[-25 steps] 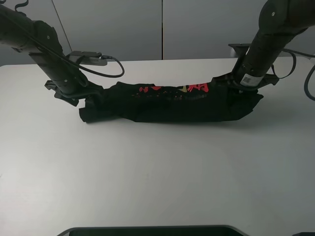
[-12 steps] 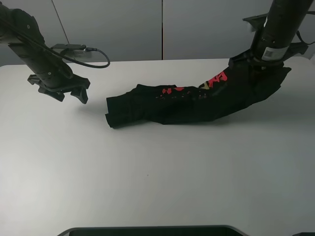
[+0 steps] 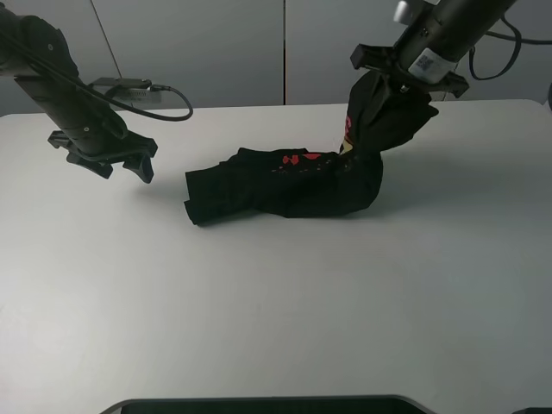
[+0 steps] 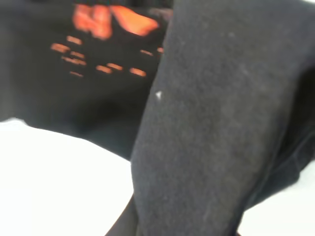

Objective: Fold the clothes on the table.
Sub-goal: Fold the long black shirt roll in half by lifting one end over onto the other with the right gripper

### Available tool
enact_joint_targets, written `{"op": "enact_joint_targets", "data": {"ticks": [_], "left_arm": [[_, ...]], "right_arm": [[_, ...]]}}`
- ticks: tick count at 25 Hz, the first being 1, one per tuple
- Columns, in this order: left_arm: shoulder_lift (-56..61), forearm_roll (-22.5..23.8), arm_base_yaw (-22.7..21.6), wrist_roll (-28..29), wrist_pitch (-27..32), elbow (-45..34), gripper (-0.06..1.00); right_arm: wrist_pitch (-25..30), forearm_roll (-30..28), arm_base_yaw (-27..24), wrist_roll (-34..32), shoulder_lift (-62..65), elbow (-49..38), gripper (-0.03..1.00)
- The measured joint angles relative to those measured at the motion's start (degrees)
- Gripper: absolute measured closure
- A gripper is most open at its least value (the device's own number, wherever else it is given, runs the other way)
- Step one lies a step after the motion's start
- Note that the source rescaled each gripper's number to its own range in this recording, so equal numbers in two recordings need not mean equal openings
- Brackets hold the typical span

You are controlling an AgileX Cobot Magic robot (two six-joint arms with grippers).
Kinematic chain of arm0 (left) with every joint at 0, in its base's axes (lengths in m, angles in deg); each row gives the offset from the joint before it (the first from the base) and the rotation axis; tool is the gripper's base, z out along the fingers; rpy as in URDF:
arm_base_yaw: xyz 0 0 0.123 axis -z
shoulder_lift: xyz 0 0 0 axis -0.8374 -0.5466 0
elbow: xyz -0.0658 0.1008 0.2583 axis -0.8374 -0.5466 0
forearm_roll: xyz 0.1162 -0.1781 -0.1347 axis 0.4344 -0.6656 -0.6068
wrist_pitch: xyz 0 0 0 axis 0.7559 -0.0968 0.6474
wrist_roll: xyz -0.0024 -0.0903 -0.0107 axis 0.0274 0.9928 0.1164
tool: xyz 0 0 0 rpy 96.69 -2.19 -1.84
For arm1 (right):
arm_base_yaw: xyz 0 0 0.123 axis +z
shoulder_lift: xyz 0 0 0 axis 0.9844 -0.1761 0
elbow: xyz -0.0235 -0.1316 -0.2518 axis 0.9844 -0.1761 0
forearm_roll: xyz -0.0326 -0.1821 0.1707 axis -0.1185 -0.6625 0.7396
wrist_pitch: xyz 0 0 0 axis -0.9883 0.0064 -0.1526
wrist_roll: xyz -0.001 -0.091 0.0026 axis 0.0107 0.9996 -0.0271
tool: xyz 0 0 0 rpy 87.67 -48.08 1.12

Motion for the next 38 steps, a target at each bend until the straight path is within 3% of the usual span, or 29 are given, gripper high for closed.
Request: {"op": "enact_joint_targets", "data": {"ticks": [11,19,26,30,38], "left_arm": [[0.00,0.00,0.00,0.00,0.00,0.00,0.00],[0.00,0.00,0.00,0.00,0.00,0.00,0.00],[0.00,0.00,0.00,0.00,-0.44,0.00,0.00],[0.00,0.00,0.00,0.00,-0.41,0.00,0.00],[0.00,0.00,0.00,0.00,-0.41,0.00,0.00]], "right_arm": [[-3.41,25.08,0.26,11.57,-1.40,0.00,0.84],[-5.75,27.19,5.42,13.35,-5.37,0.00,0.84],[-11.24,28.53,11.77,14.74,-10.03,0.00,0.84],[-13.36,32.67,14.24,16.79,-13.77,0.00,0.84],[-14.29,47.64,14.70,28.02,-19.00,0.00,0.84]]}}
